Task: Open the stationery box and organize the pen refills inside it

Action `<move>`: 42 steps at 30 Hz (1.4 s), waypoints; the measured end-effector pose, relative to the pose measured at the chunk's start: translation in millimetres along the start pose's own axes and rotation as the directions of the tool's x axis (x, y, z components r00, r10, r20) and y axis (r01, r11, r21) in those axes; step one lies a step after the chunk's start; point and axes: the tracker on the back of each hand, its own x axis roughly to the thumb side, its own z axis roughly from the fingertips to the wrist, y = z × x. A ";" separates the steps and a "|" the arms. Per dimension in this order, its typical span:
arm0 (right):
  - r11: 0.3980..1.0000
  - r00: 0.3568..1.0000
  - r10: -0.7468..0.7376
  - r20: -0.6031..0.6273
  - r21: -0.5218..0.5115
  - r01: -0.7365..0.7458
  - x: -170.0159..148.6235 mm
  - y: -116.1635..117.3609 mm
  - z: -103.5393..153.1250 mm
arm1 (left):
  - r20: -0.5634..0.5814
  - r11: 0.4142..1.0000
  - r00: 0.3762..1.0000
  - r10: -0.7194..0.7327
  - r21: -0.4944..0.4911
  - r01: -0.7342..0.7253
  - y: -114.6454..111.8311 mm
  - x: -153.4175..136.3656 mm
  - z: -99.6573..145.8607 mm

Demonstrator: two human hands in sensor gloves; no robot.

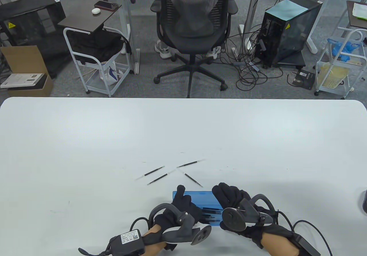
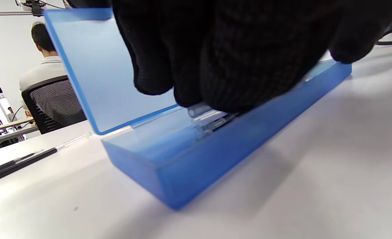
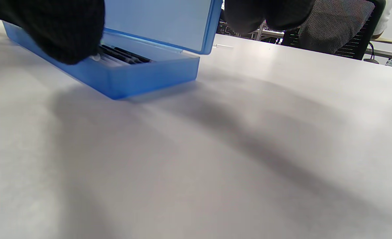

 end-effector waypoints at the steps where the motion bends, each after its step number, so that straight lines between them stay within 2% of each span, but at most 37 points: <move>1: 1.000 1.000 0.000 0.000 0.000 0.000 0.0 0.0 0.0 | 0.004 1.000 1.000 -0.015 -0.006 0.015 -1.0 1.2 -0.3; 9: 1.000 1.000 0.004 -0.001 0.000 -0.004 0.2 0.0 0.1 | 0.009 1.000 1.000 -0.017 -0.007 0.017 0.1 0.4 0.8; 15: 1.000 1.000 0.004 -0.001 0.000 -0.004 0.4 0.0 -0.1 | 0.002 0.995 0.999 0.047 0.088 -0.047 25.7 -14.6 11.8; 21: 1.000 1.000 0.007 -0.002 -0.002 -0.007 0.6 -0.1 -0.2 | -0.105 0.979 0.987 0.123 0.173 -0.104 55.4 -48.8 22.5; 27: 1.000 1.000 0.009 -0.005 -0.003 -0.009 0.8 -0.2 -0.2 | -0.250 0.973 0.952 0.178 0.191 -0.132 65.6 -85.6 24.8; 33: 1.000 1.000 0.012 -0.008 -0.008 -0.012 0.9 -0.3 -0.1 | -0.446 0.977 0.869 0.213 0.116 -0.180 49.4 -128.1 15.9; 37: 1.000 1.000 0.012 -0.009 -0.009 -0.012 0.9 -0.4 0.0 | -0.526 0.976 0.826 0.201 0.041 -0.212 29.5 -147.6 8.1; 42: 1.000 1.000 0.007 -0.007 -0.001 -0.007 0.6 0.1 -0.1 | -0.585 0.964 0.788 0.188 -0.044 -0.263 3.8 -158.2 -2.0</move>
